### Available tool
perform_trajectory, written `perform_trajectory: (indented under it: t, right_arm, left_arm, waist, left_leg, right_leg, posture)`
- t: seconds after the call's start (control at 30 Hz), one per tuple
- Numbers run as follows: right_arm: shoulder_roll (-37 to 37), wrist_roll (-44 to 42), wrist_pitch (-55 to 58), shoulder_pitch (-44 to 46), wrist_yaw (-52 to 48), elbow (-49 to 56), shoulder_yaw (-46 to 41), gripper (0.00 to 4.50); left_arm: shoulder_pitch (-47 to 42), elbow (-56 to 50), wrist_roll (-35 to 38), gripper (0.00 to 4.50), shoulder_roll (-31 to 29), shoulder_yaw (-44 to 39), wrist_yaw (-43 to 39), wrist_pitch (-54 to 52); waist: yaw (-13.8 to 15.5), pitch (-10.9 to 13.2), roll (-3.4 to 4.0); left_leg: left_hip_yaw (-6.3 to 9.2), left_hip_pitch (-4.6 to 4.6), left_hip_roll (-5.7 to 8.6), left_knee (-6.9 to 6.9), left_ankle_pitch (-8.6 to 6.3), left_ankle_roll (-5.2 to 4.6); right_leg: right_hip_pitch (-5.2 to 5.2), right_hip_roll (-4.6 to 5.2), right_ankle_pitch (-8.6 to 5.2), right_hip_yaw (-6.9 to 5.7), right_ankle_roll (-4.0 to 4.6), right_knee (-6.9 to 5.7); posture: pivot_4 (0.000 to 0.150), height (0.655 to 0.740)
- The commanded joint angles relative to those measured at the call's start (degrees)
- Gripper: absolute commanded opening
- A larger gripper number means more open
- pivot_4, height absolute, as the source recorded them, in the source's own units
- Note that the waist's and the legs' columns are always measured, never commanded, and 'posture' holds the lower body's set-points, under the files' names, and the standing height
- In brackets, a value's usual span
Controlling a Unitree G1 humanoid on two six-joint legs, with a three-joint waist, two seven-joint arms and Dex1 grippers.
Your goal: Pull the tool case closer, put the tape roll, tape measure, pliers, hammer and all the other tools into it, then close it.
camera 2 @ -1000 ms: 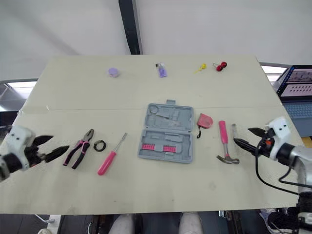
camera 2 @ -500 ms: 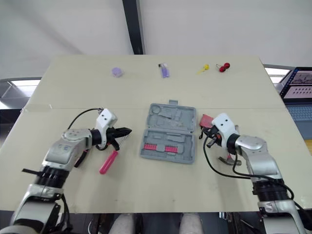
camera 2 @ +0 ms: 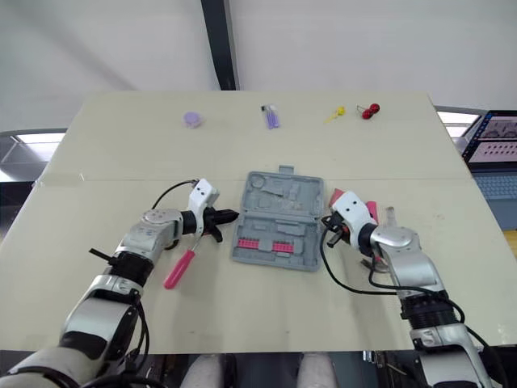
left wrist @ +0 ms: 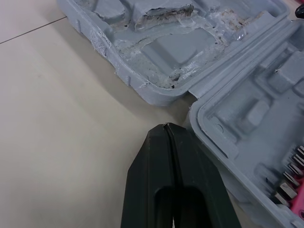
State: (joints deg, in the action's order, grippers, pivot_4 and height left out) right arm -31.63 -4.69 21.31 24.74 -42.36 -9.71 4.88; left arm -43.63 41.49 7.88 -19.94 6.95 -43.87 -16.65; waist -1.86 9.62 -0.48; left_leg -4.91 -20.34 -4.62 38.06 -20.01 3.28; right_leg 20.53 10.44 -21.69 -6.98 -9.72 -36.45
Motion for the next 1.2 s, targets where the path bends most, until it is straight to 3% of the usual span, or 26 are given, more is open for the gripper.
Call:
perform_trajectory:
  t: [0.03, 0.27, 0.47, 1.0, 1.2]
  right_arm:
    - [0.2, 0.9, -0.9, 1.2, 0.4, -0.5, 0.5, 0.03]
    - [0.9, 1.2, -1.0, 2.0, -0.3, -1.4, 1.0, 0.03]
    - [0.7, 0.5, -0.5, 1.0, -2.1, 0.1, 1.5, 0.03]
    - [-3.4, -6.0, 6.0, -9.7, -11.0, 13.9, 1.4, 0.03]
    - [-4.8, -8.4, 9.1, -13.9, -12.1, 19.0, 1.3, 0.03]
  left_arm:
    - [-2.1, 2.5, -1.6, 0.0, 0.6, -0.3, 0.1, 3.3]
    - [-4.2, 7.3, -3.0, 0.0, 2.5, -0.9, 0.2, 6.7]
    - [-2.5, 4.8, -2.8, 0.0, 2.5, -0.9, -1.6, 6.1]
    - [17.2, -32.1, -1.2, 0.0, -6.8, 4.0, -10.6, -11.7]
    - [22.2, -38.6, -1.4, 0.0, -9.9, 5.6, -12.1, -14.2]
  waist:
    - [0.0, 0.0, 0.0]
    - [-0.1, 0.0, 0.0]
    - [-0.1, 0.0, 0.0]
    - [0.2, 0.0, 0.0]
    - [0.3, 0.0, 0.0]
  left_leg:
    - [0.0, 0.0, 0.0, 0.0, 0.0, 0.0]
    - [0.04, 0.0, 0.0, 0.0, 0.0, 0.0]
    - [0.1, -0.01, 0.0, 0.0, 0.0, 0.0]
    - [0.31, -0.01, 0.0, 0.0, 0.0, 0.0]
    - [0.34, -0.02, 0.01, 0.0, -0.01, 0.0]
  right_leg:
    - [0.0, 0.0, 0.0, 0.0, 0.0, 0.0]
    - [-0.04, 0.04, 0.0, -0.2, 0.0, 0.0]
    - [-0.05, 0.06, 0.0, -0.26, 0.01, 0.0]
    - [-0.14, 0.05, 0.0, -0.35, 0.01, -0.02]
    - [-0.18, 0.06, 0.01, -0.35, 0.01, 0.01]
  posture:
    - [0.15, 0.74]
    - [0.15, 0.74]
    - [0.15, 0.74]
    - [0.15, 0.74]
    - [0.15, 0.74]
